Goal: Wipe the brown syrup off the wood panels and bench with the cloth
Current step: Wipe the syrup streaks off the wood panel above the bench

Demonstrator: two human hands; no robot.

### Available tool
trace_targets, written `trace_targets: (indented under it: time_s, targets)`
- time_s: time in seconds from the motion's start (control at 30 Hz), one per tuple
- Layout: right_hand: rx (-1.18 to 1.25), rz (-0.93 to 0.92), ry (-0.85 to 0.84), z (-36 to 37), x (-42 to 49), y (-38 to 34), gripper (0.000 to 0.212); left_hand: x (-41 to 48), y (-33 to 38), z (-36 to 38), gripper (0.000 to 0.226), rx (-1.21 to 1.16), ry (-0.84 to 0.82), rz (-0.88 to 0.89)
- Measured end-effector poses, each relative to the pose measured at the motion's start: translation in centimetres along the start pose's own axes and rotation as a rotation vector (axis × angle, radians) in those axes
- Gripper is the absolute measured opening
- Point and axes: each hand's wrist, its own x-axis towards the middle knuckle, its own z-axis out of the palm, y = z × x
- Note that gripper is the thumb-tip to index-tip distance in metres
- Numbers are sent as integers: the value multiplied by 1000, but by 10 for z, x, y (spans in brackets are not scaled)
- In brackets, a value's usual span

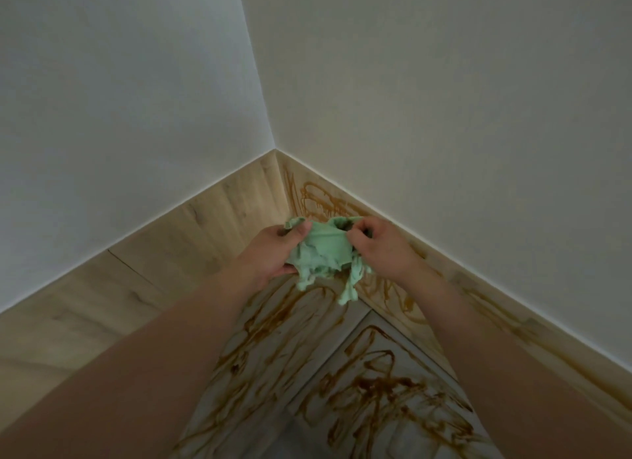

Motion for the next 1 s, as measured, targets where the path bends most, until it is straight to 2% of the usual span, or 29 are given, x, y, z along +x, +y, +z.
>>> trace_targets:
  time_s: [0.07, 0.23, 0.37, 0.5, 0.63, 0.7, 0.77, 0.83, 0.87, 0.97, 1.0]
  targets:
    - [35, 18, 37, -4, -1, 4, 19, 7, -6, 3, 37, -99, -25, -22]
    - [14, 38, 23, 2, 2, 7, 19, 10, -3, 5, 38, -277, -38, -12]
    - [117, 157, 73, 11, 13, 3, 28, 12, 2, -3, 40, -260, -8, 31]
    - [132, 166, 155, 18, 25, 0, 15, 18, 7, -27, 40, -233, -96, 57]
    - [-3, 214, 59, 28, 38, -1, 24, 33, 17, -49, 25, -295, -198, 54]
    - [102, 315, 29, 35, 43, -10, 47, 31, 28, -53, 17, -321, -203, 58]
    - [168, 355, 7, 43, 50, -19, 59, 34, 33, -52, 35, -281, -205, 43]
    - [130, 297, 8, 54, 59, -24, 43, 42, 31, -58, 56, -376, -242, -67]
    - [109, 257, 29, 58, 62, -29, 36, 48, 28, -64, 54, -403, -246, -121]
    - [156, 204, 106, 70, 80, -44, 27, 71, 16, -86, 26, -167, -219, -146]
    - [178, 197, 106, 70, 86, -46, 22, 78, 11, -91, 22, -57, -206, -141]
